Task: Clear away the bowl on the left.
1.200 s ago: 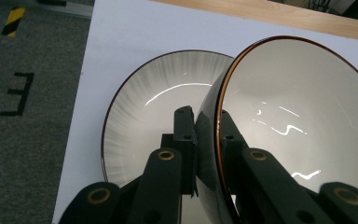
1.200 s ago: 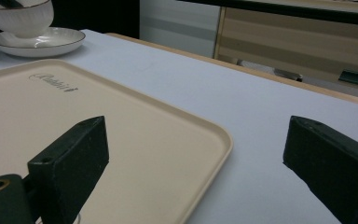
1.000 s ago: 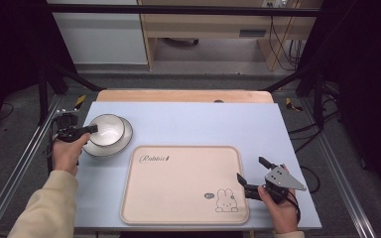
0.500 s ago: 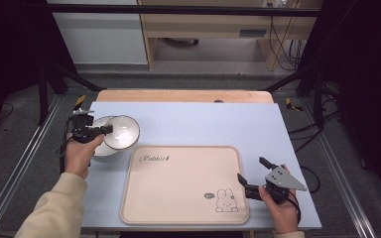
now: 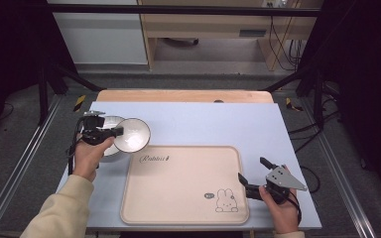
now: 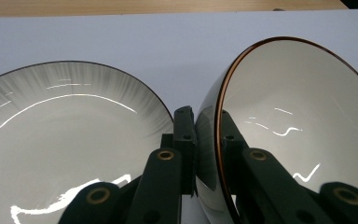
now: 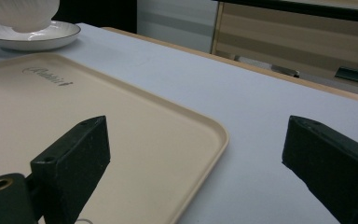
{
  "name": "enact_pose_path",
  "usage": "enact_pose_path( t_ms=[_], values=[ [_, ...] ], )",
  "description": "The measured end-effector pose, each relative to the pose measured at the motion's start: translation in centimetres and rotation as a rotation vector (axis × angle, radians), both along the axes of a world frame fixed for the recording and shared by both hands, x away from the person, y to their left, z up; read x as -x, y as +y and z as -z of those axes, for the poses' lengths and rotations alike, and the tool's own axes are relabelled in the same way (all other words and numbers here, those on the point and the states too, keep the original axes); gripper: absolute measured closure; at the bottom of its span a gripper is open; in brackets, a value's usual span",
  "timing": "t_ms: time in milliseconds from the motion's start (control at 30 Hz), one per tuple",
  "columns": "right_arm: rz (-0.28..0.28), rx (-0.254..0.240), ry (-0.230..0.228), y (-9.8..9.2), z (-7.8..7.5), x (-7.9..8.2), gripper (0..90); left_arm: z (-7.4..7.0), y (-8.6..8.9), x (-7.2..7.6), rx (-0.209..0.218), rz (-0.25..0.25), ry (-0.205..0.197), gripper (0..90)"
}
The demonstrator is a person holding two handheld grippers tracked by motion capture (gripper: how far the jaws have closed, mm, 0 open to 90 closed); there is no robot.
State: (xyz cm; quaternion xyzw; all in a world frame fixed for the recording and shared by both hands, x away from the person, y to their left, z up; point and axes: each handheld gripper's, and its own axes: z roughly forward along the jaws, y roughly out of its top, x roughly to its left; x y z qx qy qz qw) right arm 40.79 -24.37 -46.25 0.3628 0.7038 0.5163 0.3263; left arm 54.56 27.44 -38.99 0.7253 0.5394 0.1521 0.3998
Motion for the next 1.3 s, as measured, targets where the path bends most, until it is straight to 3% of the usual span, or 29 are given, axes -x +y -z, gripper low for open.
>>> enact_pose_path(
  t_ms=[1300],
  values=[
    [-0.001, -0.003, -0.003, 0.0, -0.1, 0.0, 7.5, 0.2, -5.2, 1.6, -0.004, 0.157, 0.01, 82.2]
  ],
)
